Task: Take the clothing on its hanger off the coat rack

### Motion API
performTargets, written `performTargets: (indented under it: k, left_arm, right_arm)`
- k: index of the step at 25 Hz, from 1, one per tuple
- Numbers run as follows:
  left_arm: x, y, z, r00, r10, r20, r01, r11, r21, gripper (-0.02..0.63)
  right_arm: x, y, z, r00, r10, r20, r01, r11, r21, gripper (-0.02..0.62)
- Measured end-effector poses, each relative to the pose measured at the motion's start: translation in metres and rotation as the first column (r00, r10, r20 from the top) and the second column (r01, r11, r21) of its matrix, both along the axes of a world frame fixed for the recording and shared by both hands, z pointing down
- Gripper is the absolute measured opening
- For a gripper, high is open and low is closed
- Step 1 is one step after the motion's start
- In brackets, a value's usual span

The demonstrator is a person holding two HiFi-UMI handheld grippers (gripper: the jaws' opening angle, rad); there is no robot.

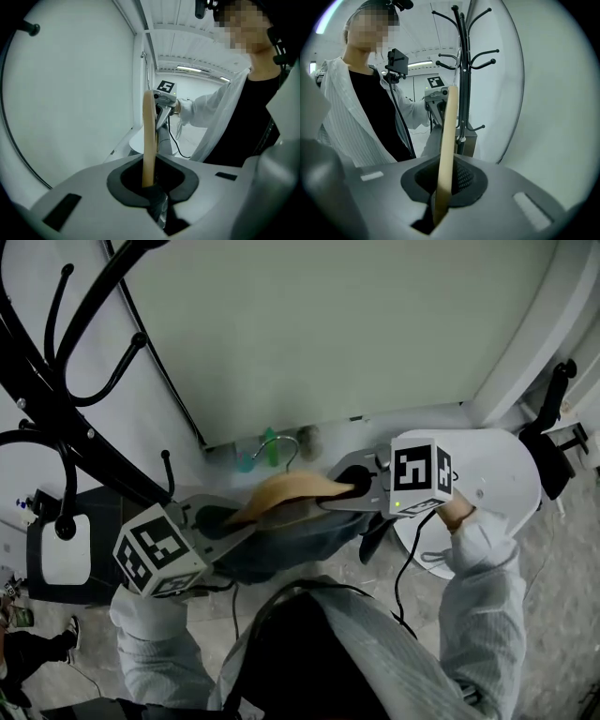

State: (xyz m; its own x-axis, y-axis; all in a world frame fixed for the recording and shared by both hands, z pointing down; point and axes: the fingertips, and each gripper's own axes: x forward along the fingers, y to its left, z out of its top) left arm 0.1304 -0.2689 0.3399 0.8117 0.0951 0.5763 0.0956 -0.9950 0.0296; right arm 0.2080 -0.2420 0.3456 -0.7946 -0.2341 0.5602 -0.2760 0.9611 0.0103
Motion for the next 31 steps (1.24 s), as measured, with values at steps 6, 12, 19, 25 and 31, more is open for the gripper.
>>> performTargets:
  k: [6,12,19,25,31]
  left_arm:
    - [0.005,-0.002,0.011,0.999,0.035,0.004,-0.035,0.999,-0.022,0.044]
    - [0.005,-0.003,0.015,0.999,0.036,0.015,-0.036,0.999,-0.039,0.044]
    - [0.004,0.0,0.017,0.999,0.034,0.021,-0.033,0.998,-0.058,0.044]
    - [0.004,0.0,0.017,0.999,0.024,0.022,-0.023,0.997,-0.068,0.044]
    - [0.007,0.001,0.018,0.999,0.037,0.017,-0.035,0.996,-0.079,0.044]
  right_arm:
    - [0.004,0.001,0.012,1.0,0.019,0.001,-0.019,0.999,-0.039,0.008]
    - [0.004,0.0,0.016,1.0,0.018,0.007,-0.017,0.998,-0.06,0.008]
    - [0.003,0.001,0.019,1.0,0.001,0.004,0.0,0.997,-0.078,0.008]
    - [0.003,0.0,0.018,1.0,-0.018,0.0,0.018,0.997,-0.078,0.008]
    - [0.006,0.001,0.019,1.0,-0.015,-0.006,0.015,0.997,-0.076,0.008]
